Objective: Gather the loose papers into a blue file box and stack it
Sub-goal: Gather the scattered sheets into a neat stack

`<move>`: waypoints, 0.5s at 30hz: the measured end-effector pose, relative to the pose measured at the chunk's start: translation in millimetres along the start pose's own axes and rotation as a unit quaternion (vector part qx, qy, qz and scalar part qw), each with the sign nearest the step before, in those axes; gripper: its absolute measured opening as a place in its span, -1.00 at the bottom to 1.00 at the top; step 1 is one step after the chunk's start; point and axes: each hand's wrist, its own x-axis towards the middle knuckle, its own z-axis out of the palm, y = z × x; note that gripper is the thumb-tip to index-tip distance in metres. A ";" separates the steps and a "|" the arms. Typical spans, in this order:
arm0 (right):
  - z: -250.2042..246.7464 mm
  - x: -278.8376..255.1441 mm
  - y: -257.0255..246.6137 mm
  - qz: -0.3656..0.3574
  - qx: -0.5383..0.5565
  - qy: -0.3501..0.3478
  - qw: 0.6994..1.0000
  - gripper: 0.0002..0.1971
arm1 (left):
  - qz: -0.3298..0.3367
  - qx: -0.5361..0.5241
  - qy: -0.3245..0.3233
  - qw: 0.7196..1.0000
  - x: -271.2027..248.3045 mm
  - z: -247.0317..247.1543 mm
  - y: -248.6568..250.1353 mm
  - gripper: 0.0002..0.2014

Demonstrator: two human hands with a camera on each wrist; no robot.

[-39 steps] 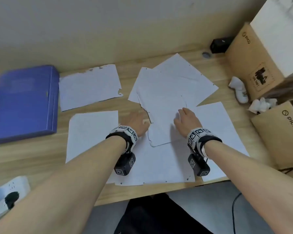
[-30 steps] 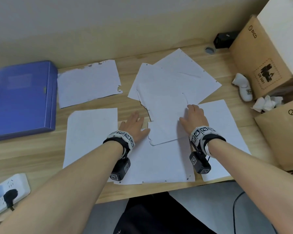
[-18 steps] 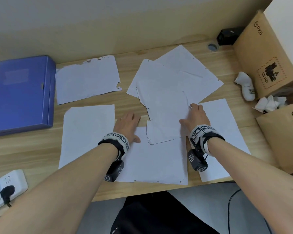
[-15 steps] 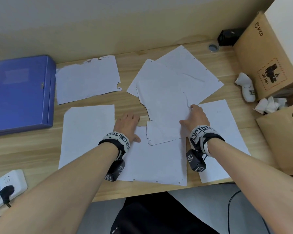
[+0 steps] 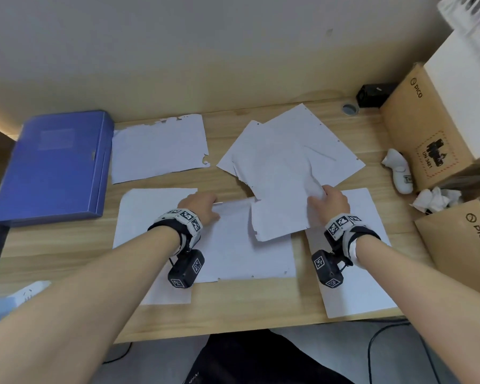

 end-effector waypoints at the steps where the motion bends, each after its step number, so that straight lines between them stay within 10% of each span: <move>1: -4.6 0.7 -2.1 -0.005 0.011 0.005 1.000 -0.85 | -0.001 -0.007 0.020 1.000 -0.8 -12.6 -4.7 -0.93; 10: -49.6 3.3 -23.6 -0.052 0.136 0.131 0.981 -0.89 | 0.015 0.040 0.312 0.949 -17.4 -84.5 -37.4 -0.70; 15: -74.5 4.6 -41.8 -0.106 0.161 0.176 0.965 -0.73 | 0.149 0.025 0.292 0.944 -30.7 -42.7 -20.6 -0.68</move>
